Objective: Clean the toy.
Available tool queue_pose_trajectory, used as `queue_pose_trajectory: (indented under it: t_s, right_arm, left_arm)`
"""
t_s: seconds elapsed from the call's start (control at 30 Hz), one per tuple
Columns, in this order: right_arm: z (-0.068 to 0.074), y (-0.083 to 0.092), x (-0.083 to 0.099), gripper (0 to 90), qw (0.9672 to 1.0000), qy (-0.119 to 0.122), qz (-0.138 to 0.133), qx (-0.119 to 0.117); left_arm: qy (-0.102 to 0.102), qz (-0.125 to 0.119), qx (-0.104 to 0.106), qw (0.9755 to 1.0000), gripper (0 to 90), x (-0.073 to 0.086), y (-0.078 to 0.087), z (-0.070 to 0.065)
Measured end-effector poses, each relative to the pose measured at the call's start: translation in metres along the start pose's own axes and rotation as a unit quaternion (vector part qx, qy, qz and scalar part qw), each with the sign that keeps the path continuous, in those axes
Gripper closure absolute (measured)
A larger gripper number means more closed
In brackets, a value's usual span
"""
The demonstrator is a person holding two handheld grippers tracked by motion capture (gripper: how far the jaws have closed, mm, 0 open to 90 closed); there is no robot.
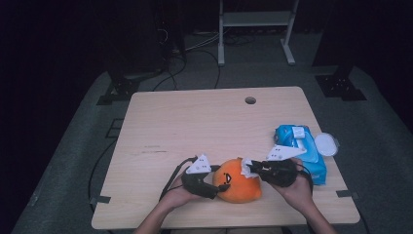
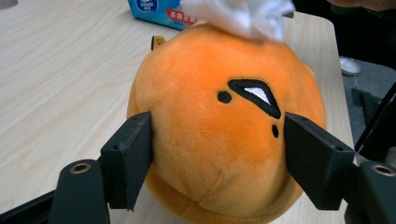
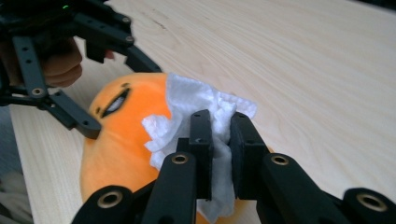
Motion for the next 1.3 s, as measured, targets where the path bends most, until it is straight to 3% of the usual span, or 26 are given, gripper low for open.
queue_pose_trajectory:
  t_s: [0.07,0.13,0.2,0.27,0.3,0.33,0.43,0.47,0.5,0.53,0.63,0.73,0.83,0.87,0.9,0.93,0.97,1.03,1.07,1.1,1.13,1.17,1.2,1.23,1.27,1.3]
  right_arm:
    - [-0.002,-0.001,0.003,79.9,0.9999,-0.010,0.002,-0.014]
    - [0.004,-0.002,0.003,79.9,0.9999,0.000,0.007,-0.012]
    - [0.017,-0.005,0.001,79.9,0.9993,0.011,0.005,-0.035]
    - [0.031,-0.006,0.000,79.9,0.9983,0.021,0.004,-0.055]
    - [0.041,-0.006,-0.002,79.7,0.9977,0.032,0.003,-0.061]
    - [0.045,-0.006,-0.003,79.7,0.9977,0.044,0.005,-0.051]
    - [0.044,-0.004,-0.005,79.8,0.9978,0.050,0.005,-0.042]
    - [0.036,-0.003,-0.006,79.8,0.9984,0.036,-0.002,-0.043]
    - [0.036,-0.003,-0.006,79.8,0.9984,0.036,-0.002,-0.043]
    - [0.022,0.000,-0.005,79.7,0.9993,0.020,-0.006,-0.030]
    - [0.012,0.003,-0.003,79.6,0.9995,0.008,-0.006,-0.030]
    - [0.016,0.001,0.000,79.6,0.9992,0.020,0.008,-0.033]
    - [0.022,-0.001,0.002,79.6,0.9984,0.028,0.011,-0.047]
    - [0.028,-0.001,0.002,79.6,0.9973,0.041,0.009,-0.061]
    - [0.028,-0.001,0.002,79.6,0.9973,0.041,0.009,-0.061]
    - [0.031,0.000,0.002,79.6,0.9967,0.048,0.010,-0.065]
    - [0.035,0.000,0.002,79.6,0.9961,0.055,0.011,-0.068]
    - [0.036,0.000,0.002,79.5,0.9961,0.056,0.012,-0.067]
    - [0.034,-0.001,0.001,79.4,0.9966,0.055,0.016,-0.059]
    - [0.032,0.000,0.000,79.5,0.9973,0.048,0.016,-0.054]
    - [0.029,0.001,-0.001,79.5,0.9976,0.040,0.013,-0.055]
    - [0.027,0.002,-0.002,79.6,0.9980,0.036,0.009,-0.052]
    - [0.024,0.005,-0.004,79.8,0.9984,0.034,0.003,-0.046]
    - [0.024,0.005,-0.004,79.8,0.9984,0.034,0.003,-0.046]
    - [0.018,0.010,-0.010,79.9,0.9989,0.024,-0.013,-0.037]
    - [0.015,0.012,-0.013,79.9,0.9991,0.020,-0.019,-0.033]
  left_arm:
    - [0.009,-0.006,0.010,0.9999,23.0,-0.004,0.002,-0.001]
    - [0.019,-0.034,0.022,0.9990,15.1,-0.011,0.006,-0.002]
    - [0.041,-0.050,0.028,0.9975,12.9,-0.016,0.008,0.000]
    - [0.035,-0.028,0.025,0.9987,16.9,-0.012,0.004,0.000]
    - [0.035,-0.028,0.025,0.9987,17.4,-0.012,0.004,0.000]
    - [0.029,-0.025,0.022,0.9990,19.2,-0.008,0.001,-0.003]
    - [0.023,-0.022,0.016,0.9994,23.7,-0.008,0.002,-0.004]
    - [0.016,-0.020,0.010,0.9996,24.0,-0.009,0.001,-0.005]
    - [0.016,-0.020,0.010,0.9996,24.1,-0.009,0.001,-0.005]
    - [0.012,-0.020,0.011,0.9997,24.2,-0.009,0.000,-0.007]
    - [0.009,-0.021,0.019,0.9996,23.7,-0.010,0.002,-0.008]
    - [0.013,-0.022,0.023,0.9994,11.9,-0.012,0.008,-0.004]
    - [0.023,-0.033,0.020,0.9990,7.7,-0.012,0.013,0.001]
    - [0.050,-0.022,0.031,0.9980,5.7,-0.008,0.011,0.007]
    - [0.050,-0.022,0.031,0.9980,4.2,-0.008,0.011,0.007]
    - [0.062,-0.012,0.044,0.9970,4.2,-0.006,0.007,0.007]
    - [0.071,0.000,0.069,0.9951,4.3,-0.002,-0.001,0.003]
    - [0.070,0.002,0.082,0.9941,12.7,-0.001,-0.004,0.000]
    - [0.060,0.002,0.070,0.9957,15.2,-0.003,-0.005,-0.001]
    - [0.060,0.002,0.070,0.9957,21.5,-0.003,-0.005,-0.001]
    - [0.034,-0.007,0.047,0.9983,26.1,-0.008,0.000,-0.001]
    - [0.015,-0.021,0.031,0.9992,30.6,-0.012,0.003,-0.001]
    - [-0.003,-0.035,0.010,0.9993,33.6,-0.017,0.006,-0.001]
    - [-0.003,-0.035,0.010,0.9993,35.6,-0.017,0.006,-0.001]
    - [-0.034,-0.057,-0.031,0.9973,36.6,-0.025,0.014,0.000]
    - [-0.048,-0.059,-0.049,0.9959,37.0,-0.026,0.015,0.001]
Point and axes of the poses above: each handheld gripper's, and its own axes: y roughly backward along the jaws, x roughly out of its underside, z roughly to its left, the point moved 7 cm from there along -y, roughly forward along the jaws, and after that the axes turned 13 degrees about z, right-handed, at the moved point
